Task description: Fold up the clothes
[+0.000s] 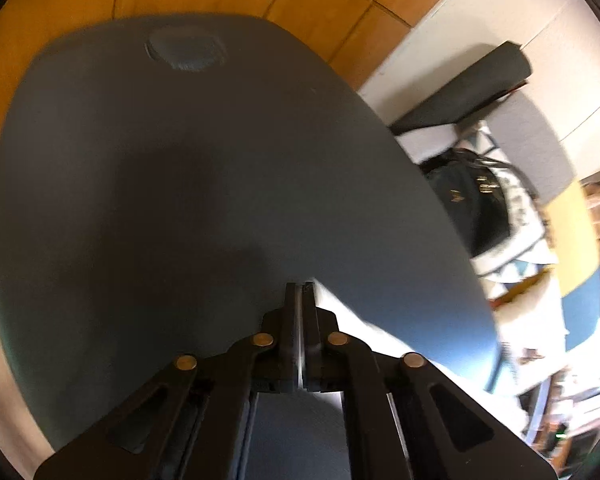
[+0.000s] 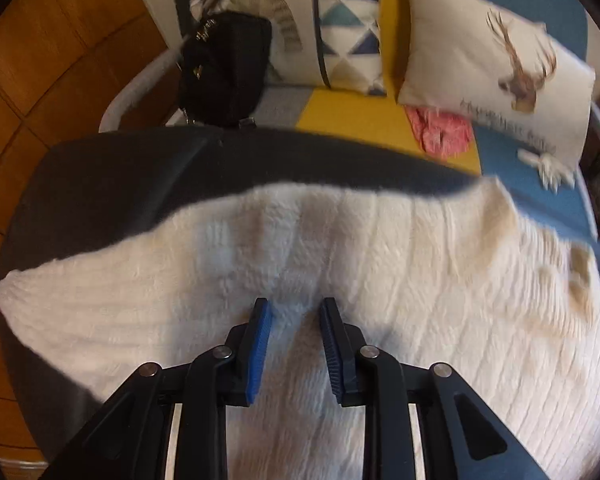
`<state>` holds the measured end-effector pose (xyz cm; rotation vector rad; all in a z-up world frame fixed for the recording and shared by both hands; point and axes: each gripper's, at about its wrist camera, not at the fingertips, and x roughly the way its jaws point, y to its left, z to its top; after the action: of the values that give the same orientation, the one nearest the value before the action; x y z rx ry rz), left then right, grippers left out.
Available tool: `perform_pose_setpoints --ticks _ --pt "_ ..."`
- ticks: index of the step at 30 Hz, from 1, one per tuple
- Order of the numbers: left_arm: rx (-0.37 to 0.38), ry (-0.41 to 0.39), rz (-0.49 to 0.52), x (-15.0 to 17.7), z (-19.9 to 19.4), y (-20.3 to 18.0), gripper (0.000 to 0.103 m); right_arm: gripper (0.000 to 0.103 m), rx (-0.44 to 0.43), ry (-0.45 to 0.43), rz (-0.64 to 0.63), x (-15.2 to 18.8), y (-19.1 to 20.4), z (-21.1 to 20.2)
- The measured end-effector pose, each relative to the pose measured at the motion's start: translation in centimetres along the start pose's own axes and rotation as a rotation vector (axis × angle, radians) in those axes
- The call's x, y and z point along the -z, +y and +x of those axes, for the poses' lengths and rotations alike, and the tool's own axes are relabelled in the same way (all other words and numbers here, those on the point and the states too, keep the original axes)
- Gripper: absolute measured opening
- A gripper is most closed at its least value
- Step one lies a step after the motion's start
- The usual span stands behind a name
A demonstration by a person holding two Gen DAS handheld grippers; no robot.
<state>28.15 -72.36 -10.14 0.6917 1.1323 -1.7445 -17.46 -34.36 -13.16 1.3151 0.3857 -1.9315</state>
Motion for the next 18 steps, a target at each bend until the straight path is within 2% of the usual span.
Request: perform_pose_setpoints --ticks 5,8,10,13,14,18 --pt "-0.026 0.023 -0.1 -0.7 0.8 1.9 0.0 0.026 0.016 0.002 0.01 -1.3 0.3 0.7" --pt "0.113 0.085 -0.115 0.7 0.1 1.7 0.0 0.026 0.014 0.017 0.007 -1.9 0.2 0.7" --pt "0.187 0.097 -0.058 2.3 -1.1 0.5 0.002 0.026 -0.015 0.018 0.02 -1.7 -0.3 0.1" --pt "0.216 0.115 0.063 5.2 -2.4 -1.6 0.002 0.026 -0.091 0.0 -0.022 -0.1 0.0 -1.9" --pt "0.228 0.149 0.102 6.3 -2.1 -2.4 0.002 0.026 -0.117 0.002 -0.043 0.6 0.3 -2.5" --pt "0.19 0.186 0.15 7.9 0.1 -4.6 0.002 0.026 -0.144 0.028 -0.114 3.3 1.7 -3.2"
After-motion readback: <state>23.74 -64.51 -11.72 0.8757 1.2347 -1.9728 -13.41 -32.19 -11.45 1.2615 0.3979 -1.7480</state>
